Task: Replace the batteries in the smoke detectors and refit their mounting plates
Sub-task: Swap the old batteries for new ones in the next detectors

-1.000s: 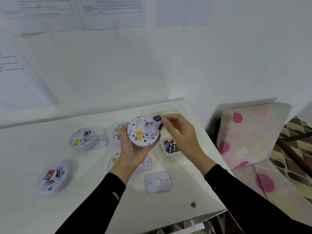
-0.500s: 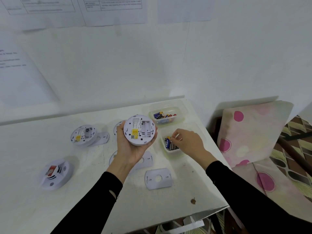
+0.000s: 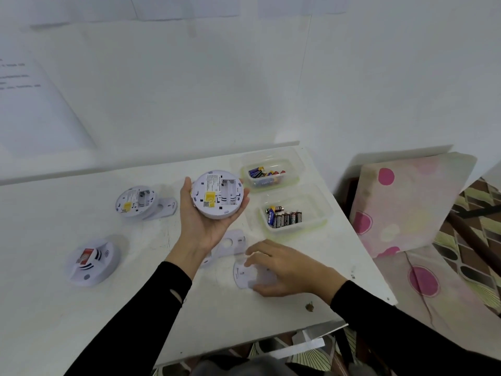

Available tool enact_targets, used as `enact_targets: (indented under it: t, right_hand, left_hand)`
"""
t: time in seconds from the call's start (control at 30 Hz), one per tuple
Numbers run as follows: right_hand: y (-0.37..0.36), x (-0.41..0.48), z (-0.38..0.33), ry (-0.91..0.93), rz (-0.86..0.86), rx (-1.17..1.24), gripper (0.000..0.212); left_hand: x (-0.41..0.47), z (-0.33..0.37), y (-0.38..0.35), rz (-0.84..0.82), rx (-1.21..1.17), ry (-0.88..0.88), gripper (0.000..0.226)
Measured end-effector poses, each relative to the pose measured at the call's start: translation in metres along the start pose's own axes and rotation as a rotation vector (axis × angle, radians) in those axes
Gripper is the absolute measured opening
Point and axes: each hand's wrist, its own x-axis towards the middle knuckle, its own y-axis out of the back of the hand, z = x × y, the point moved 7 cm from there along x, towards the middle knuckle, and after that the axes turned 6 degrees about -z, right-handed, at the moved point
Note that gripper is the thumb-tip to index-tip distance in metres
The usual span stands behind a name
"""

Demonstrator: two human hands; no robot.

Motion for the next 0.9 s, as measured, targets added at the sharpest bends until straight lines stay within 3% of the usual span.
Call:
enact_targets:
  t: [0.17, 0.33, 0.5, 0.7, 0.83, 0.9]
  right_hand:
    - [-0.005, 0.006, -0.002, -0.026, -0.047, 0.032, 0.041]
    - [0.029, 0.035, -0.027, 0.041, 0.159, 0.076, 0.038]
    - [0.058, 0.106, -0.055, 0.111, 0.304, 0.030, 0.038]
    - [0.046, 0.215, -0.083, 0.118, 0.260, 0.038, 0.037]
    - [0.026, 0.285, -0.096, 0.102, 0.221, 0.067, 0.037]
    - [0.013, 0.315, -0.101, 0.078, 0.198, 0.096, 0.037]
  left_hand:
    - [-0.011, 0.012, 0.010, 0.030, -0.009, -0.018, 0.077]
    - [-0.027, 0.048, 0.024, 0.049, 0.015, -0.052, 0.075]
    - [-0.053, 0.118, 0.051, 0.106, 0.097, -0.167, 0.052]
    - [-0.093, 0.231, 0.101, 0.250, 0.278, -0.292, 0.042]
    - [-0.111, 0.296, 0.139, 0.273, 0.535, -0.238, 0.043]
    - [-0.116, 0.321, 0.164, 0.360, 0.633, -0.176, 0.044]
